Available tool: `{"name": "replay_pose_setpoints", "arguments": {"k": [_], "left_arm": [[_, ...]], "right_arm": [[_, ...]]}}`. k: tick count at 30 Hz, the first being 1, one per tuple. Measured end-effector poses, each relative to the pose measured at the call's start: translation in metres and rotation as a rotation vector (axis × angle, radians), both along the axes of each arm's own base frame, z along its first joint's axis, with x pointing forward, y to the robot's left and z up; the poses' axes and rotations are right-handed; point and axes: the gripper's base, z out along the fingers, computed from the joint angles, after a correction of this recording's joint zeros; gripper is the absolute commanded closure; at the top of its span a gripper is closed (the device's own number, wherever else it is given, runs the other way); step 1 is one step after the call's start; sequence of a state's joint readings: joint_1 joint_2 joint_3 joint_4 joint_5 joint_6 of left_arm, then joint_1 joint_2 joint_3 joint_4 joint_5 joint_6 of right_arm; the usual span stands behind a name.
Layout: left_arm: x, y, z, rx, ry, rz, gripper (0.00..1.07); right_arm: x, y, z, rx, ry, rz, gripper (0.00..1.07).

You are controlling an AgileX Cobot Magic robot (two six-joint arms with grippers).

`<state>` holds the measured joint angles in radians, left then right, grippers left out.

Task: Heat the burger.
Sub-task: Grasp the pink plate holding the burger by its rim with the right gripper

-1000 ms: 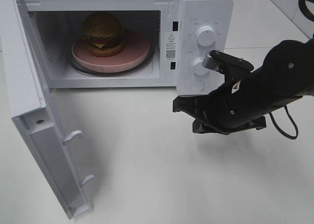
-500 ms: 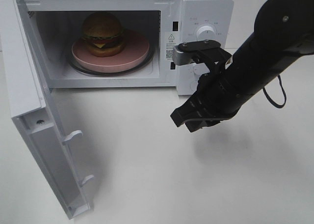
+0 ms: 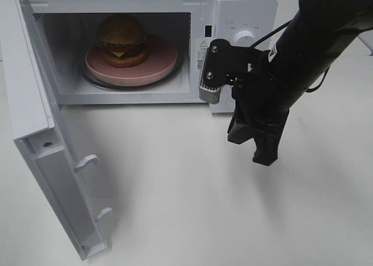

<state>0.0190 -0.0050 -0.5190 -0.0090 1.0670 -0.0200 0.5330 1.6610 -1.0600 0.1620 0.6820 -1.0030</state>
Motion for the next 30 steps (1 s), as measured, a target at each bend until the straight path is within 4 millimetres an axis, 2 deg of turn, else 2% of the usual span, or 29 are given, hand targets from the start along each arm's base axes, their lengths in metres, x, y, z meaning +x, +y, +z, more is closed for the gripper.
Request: {"name": "replay_pose_setpoints", "arguments": {"k": [1, 3, 4, 6, 9, 11, 12, 14, 15, 17, 20, 22, 24, 30], "left_arm": [[0.0, 0.0, 0.0, 0.0, 0.0, 0.0, 0.07], [0.0, 0.0, 0.0, 0.0, 0.0, 0.0, 0.07], [0.0, 0.0, 0.0, 0.0, 0.0, 0.0, 0.07], [0.0, 0.0, 0.0, 0.0, 0.0, 0.0, 0.07], [0.0, 0.0, 0.0, 0.0, 0.0, 0.0, 0.07], [0.0, 0.0, 0.0, 0.0, 0.0, 0.0, 0.07], [0.0, 0.0, 0.0, 0.0, 0.0, 0.0, 0.07], [0.0, 0.0, 0.0, 0.0, 0.0, 0.0, 0.07], [0.0, 0.0, 0.0, 0.0, 0.0, 0.0, 0.07], [0.0, 0.0, 0.0, 0.0, 0.0, 0.0, 0.07], [0.0, 0.0, 0.0, 0.0, 0.0, 0.0, 0.07], [0.0, 0.0, 0.0, 0.0, 0.0, 0.0, 0.07], [0.0, 0.0, 0.0, 0.0, 0.0, 0.0, 0.07], [0.0, 0.0, 0.0, 0.0, 0.0, 0.0, 0.07]], "right_arm": [[0.0, 0.0, 0.0, 0.0, 0.0, 0.0, 0.95], [0.003, -0.004, 0.0, -0.076, -0.069, 0.167, 0.9], [0.003, -0.004, 0.0, -0.076, -0.069, 0.167, 0.9], [0.007, -0.005, 0.0, -0.111, -0.128, 0.219, 0.72], [0.009, -0.006, 0.001, -0.118, -0.152, 0.228, 0.67], [0.014, -0.001, 0.003, -0.136, -0.248, 0.272, 0.46], [0.014, -0.001, 0.003, -0.136, -0.248, 0.272, 0.46], [0.016, 0.006, 0.006, -0.128, -0.323, 0.287, 0.31], [0.016, 0.006, 0.006, -0.128, -0.323, 0.287, 0.31], [0.019, 0.014, 0.009, -0.119, -0.381, 0.285, 0.24], [0.02, 0.018, 0.009, -0.117, -0.396, 0.284, 0.22], [0.029, 0.035, 0.009, -0.114, -0.437, 0.277, 0.22], [0.03, 0.039, 0.009, -0.117, -0.445, 0.283, 0.22], [0.045, 0.067, 0.005, -0.118, -0.497, 0.316, 0.23]]}}
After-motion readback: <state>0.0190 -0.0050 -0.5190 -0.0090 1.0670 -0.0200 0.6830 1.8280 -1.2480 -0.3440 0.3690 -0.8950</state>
